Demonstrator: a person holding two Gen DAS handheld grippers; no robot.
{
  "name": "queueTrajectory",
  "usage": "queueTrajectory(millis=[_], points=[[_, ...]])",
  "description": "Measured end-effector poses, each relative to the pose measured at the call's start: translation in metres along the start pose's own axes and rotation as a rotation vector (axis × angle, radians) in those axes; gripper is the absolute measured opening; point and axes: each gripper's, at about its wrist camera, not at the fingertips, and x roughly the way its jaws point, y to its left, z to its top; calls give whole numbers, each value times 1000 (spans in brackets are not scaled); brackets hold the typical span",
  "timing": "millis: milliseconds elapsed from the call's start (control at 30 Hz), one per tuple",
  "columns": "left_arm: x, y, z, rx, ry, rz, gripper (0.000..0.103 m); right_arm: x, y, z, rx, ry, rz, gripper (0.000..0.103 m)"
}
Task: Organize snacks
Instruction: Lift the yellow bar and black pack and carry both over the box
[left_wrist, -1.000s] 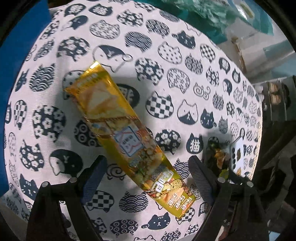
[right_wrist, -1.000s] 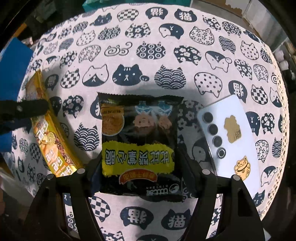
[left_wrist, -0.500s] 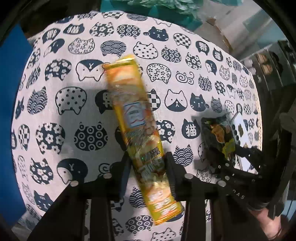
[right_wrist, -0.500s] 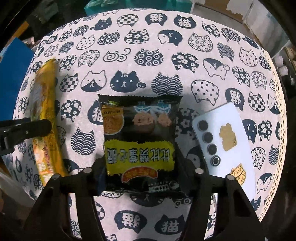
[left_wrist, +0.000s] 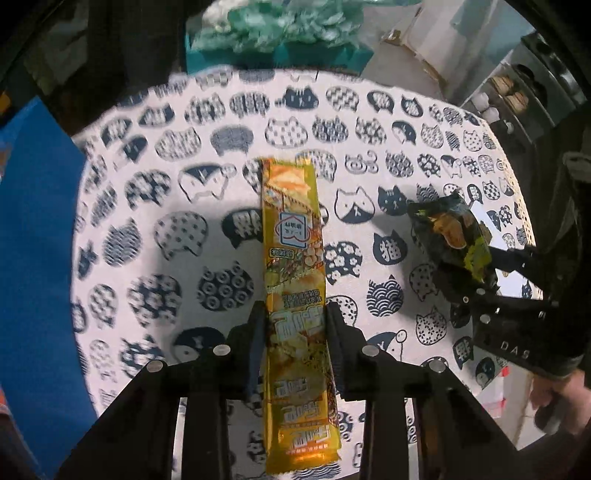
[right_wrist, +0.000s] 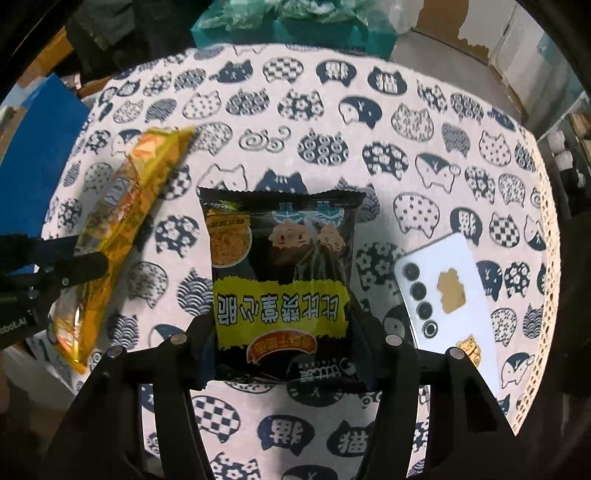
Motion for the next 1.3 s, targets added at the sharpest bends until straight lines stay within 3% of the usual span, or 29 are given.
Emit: queueTrajectory(millis=[433,900,1300], points=[[-48,16,-11,88,-136,47,31,-38,8,9,-18,-68,13,58],[-106,51,-15,53,-278,59,31,-59,40,31,-44,-118,31,58],[-160,96,-23,-10,-397,84,31,-91,101,63,-112,-174,90,58]])
